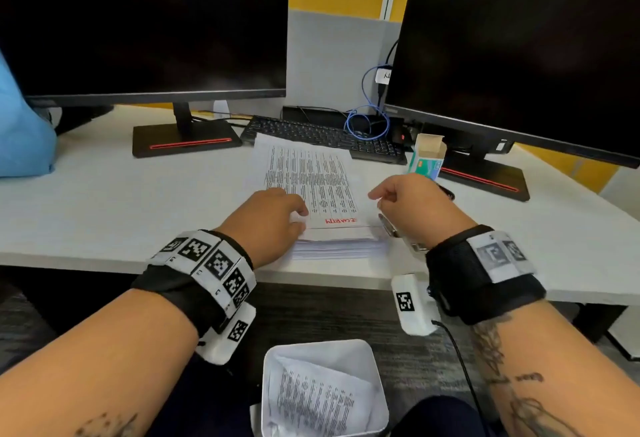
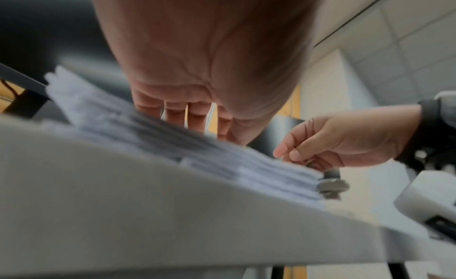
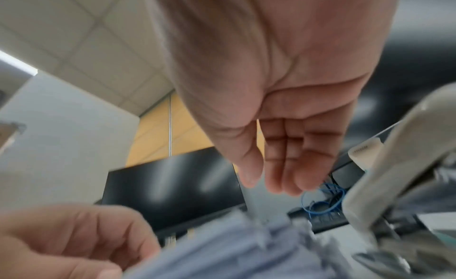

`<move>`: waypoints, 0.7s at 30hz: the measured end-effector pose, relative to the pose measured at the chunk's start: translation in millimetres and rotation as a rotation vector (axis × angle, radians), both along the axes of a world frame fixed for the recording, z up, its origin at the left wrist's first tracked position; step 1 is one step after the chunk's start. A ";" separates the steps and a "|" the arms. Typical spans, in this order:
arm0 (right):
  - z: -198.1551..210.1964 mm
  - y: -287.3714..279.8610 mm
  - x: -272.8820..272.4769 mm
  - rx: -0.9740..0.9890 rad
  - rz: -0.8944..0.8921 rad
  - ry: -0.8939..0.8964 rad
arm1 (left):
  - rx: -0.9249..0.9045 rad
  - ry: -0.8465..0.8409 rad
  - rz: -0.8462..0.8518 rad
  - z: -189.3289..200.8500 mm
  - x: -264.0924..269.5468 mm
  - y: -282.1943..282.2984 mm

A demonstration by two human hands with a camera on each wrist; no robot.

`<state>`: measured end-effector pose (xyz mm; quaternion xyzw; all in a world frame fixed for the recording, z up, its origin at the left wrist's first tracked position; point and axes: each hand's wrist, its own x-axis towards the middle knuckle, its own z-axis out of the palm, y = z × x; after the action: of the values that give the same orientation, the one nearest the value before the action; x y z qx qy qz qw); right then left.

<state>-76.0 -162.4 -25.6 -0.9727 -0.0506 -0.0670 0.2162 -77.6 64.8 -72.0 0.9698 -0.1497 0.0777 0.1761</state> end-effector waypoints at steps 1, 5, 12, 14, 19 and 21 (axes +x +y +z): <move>-3.6 2.7 4.5 -0.048 0.017 0.031 | 0.011 0.018 0.001 -2.9 4.8 0.6; -16.3 13.7 19.0 -0.213 0.159 0.163 | 0.047 0.111 0.027 -5.3 17.3 0.9; -14.6 29.8 28.9 -0.369 0.237 0.165 | 0.302 -0.132 0.033 1.2 19.9 -7.2; -14.3 32.9 28.4 -0.374 0.247 0.152 | 0.280 -0.150 0.041 0.9 20.2 -7.7; -14.3 37.7 25.6 -0.383 0.201 0.022 | 0.053 -0.134 -0.009 7.1 15.7 -5.9; -11.8 34.4 22.0 -0.342 0.142 -0.064 | -0.162 -0.124 0.035 15.8 6.6 -2.5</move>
<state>-54.0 -128.0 -37.4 -0.9866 -0.1368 -0.0731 0.0499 -70.9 62.3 -56.2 0.9482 -0.1367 0.1525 0.2428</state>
